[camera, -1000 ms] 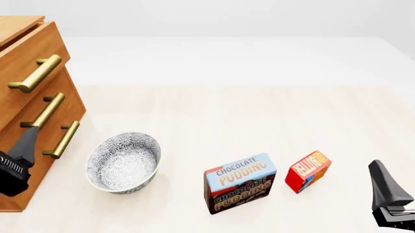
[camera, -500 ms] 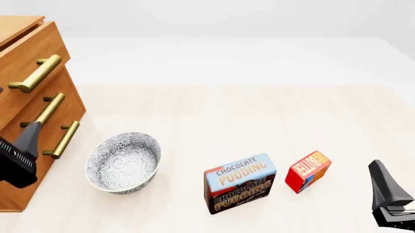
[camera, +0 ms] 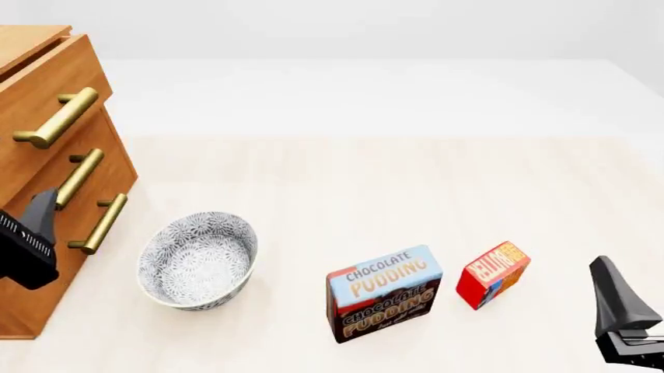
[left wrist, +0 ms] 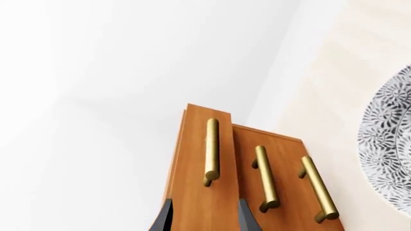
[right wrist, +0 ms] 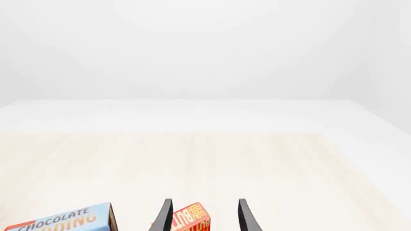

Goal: Put the butter at the back in the top drawer of the cabinet and close it.

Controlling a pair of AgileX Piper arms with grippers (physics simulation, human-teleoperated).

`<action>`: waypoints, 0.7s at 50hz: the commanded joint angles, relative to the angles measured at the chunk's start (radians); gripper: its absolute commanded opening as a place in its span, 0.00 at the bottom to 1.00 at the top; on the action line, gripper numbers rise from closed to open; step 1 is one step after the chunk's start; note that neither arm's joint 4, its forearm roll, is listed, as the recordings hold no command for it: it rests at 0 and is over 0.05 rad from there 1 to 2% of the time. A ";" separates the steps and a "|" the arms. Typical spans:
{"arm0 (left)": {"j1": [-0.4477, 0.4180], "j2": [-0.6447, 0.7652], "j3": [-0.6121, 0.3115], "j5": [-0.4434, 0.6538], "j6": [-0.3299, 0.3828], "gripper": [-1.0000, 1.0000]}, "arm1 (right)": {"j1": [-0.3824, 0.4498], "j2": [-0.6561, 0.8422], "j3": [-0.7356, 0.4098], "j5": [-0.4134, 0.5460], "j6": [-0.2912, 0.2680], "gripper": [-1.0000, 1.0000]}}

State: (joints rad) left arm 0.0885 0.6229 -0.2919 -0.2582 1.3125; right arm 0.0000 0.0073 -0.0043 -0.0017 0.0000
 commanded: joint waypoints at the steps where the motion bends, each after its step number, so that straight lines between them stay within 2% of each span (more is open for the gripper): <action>1: 0.012 0.033 -0.004 -0.015 -0.005 1.00 | 0.000 0.000 0.000 0.000 0.000 1.00; 29: 0.025 0.140 -0.024 -0.081 -0.020 1.00 | 0.000 0.000 0.000 0.000 0.000 1.00; 32: 0.038 0.149 -0.044 -0.044 -0.040 1.00 | 0.000 0.000 0.000 0.000 0.000 1.00; 35: 0.036 0.169 -0.041 -0.073 -0.032 1.00 | 0.000 0.000 0.000 0.000 0.000 1.00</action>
State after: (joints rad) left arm 0.1152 0.7533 -0.3211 -0.3193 1.2883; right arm 0.0000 0.0073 -0.0043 -0.0017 0.0000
